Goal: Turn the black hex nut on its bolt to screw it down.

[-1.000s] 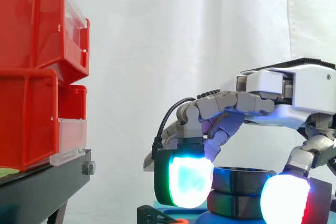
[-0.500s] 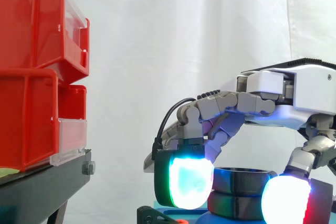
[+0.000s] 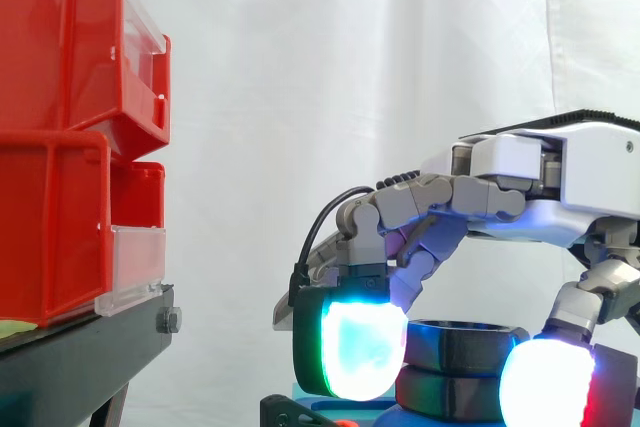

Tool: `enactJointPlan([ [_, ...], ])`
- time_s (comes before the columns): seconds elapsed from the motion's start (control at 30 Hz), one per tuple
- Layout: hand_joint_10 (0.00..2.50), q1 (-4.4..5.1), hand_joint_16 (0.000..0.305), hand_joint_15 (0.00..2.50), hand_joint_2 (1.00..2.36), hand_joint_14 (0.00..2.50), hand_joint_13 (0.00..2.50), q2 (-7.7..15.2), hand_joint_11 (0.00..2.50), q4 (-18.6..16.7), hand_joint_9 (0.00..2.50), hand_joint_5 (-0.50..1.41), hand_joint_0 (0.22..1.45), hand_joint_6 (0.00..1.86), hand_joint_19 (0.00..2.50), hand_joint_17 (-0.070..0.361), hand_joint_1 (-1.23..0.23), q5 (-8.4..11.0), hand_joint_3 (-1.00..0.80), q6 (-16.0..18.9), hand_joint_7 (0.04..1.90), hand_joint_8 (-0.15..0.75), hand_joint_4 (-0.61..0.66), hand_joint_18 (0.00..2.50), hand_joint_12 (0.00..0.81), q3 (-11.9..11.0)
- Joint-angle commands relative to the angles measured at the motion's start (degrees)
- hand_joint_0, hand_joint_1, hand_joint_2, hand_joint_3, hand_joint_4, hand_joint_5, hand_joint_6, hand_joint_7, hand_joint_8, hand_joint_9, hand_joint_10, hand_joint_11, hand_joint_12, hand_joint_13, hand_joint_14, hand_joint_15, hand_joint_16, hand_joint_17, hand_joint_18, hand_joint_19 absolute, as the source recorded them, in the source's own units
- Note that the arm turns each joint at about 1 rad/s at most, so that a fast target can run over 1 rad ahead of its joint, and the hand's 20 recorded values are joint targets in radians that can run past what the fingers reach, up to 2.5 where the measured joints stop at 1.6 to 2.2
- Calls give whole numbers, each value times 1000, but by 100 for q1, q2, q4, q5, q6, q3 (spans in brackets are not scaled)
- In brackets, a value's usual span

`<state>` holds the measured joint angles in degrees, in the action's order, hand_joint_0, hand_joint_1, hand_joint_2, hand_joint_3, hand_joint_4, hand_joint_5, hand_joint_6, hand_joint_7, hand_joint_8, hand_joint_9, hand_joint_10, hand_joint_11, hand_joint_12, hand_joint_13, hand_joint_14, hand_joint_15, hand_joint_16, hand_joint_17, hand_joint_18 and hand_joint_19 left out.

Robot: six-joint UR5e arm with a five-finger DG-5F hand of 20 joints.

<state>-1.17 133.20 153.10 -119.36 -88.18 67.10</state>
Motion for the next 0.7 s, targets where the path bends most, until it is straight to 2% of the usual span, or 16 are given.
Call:
enactJointPlan([
  [0.0,11,11,57,192,1000,7,540,4,281,0,912,-24,469,503,365,128,-565,1,-500,2,1386,324,192,365,418,-4],
  [0.27,10,20,69,173,1000,6,390,-5,253,-8,740,-76,362,504,323,155,-562,-8,-500,2,1068,333,255,204,464,-4],
  [0.4,10,37,70,169,1000,5,368,-5,261,0,704,-97,350,504,324,158,-575,1,-500,2,992,336,256,184,471,-39],
  [0.53,10,73,71,166,1000,7,355,-5,249,141,681,-105,350,504,340,159,-573,9,-500,11,960,337,256,179,472,-250],
  [0.67,9,90,71,164,1000,5,351,-5,239,308,660,-113,352,504,340,159,-556,1,-500,20,913,335,242,178,472,-364],
])
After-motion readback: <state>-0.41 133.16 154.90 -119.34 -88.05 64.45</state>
